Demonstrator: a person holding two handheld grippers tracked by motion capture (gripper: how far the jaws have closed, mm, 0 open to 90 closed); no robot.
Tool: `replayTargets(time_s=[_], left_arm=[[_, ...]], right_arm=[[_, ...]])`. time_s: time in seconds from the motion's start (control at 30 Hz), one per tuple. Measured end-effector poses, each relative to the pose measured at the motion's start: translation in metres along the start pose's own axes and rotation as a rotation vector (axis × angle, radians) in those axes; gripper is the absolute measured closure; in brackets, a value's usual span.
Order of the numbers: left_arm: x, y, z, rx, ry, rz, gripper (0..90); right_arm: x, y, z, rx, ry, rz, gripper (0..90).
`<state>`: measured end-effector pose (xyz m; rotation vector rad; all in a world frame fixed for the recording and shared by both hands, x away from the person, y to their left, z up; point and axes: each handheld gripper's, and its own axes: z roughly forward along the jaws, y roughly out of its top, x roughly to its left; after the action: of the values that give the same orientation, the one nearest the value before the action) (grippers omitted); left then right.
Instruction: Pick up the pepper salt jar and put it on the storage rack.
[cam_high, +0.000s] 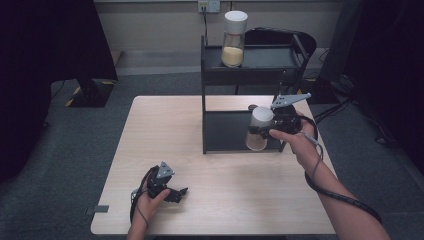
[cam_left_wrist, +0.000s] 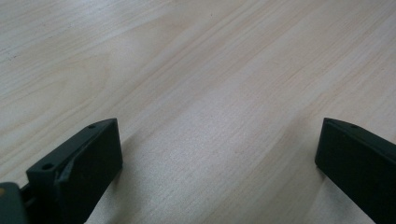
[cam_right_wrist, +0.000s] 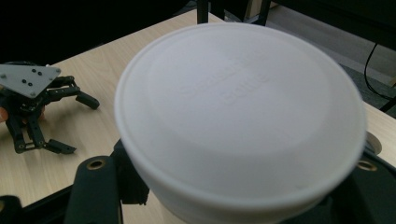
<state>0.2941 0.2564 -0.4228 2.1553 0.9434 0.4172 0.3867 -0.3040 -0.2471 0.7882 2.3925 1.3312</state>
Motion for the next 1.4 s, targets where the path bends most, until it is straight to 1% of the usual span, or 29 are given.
replayTargets(time_s=[0.13,0.33,0.57,0.77,1.0,1.4], left_arm=[[0.0,0.0,0.0,0.0,0.0,0.0,0.0],[0.0,0.0,0.0,0.001,0.0,0.002,0.0],[0.0,0.0,0.0,0.001,0.0,0.0,0.0],[0.0,0.0,0.0,0.001,0.0,0.0,0.0],[0.0,0.0,0.0,0.002,0.0,0.001,0.0],[0.0,0.0,0.0,0.001,0.0,0.001,0.0]], right_arm=[[-0.002,0.009,-0.005,-0.011,-0.004,0.003,35.1],[-0.005,0.026,-0.014,-0.026,-0.013,-0.005,35.1],[-0.01,0.045,-0.025,-0.02,-0.032,-0.002,35.1],[-0.015,0.059,-0.034,-0.029,-0.047,0.005,35.1],[-0.017,0.079,-0.045,-0.029,-0.065,-0.005,35.2],[-0.024,0.102,-0.061,-0.031,-0.1,-0.005,35.2]])
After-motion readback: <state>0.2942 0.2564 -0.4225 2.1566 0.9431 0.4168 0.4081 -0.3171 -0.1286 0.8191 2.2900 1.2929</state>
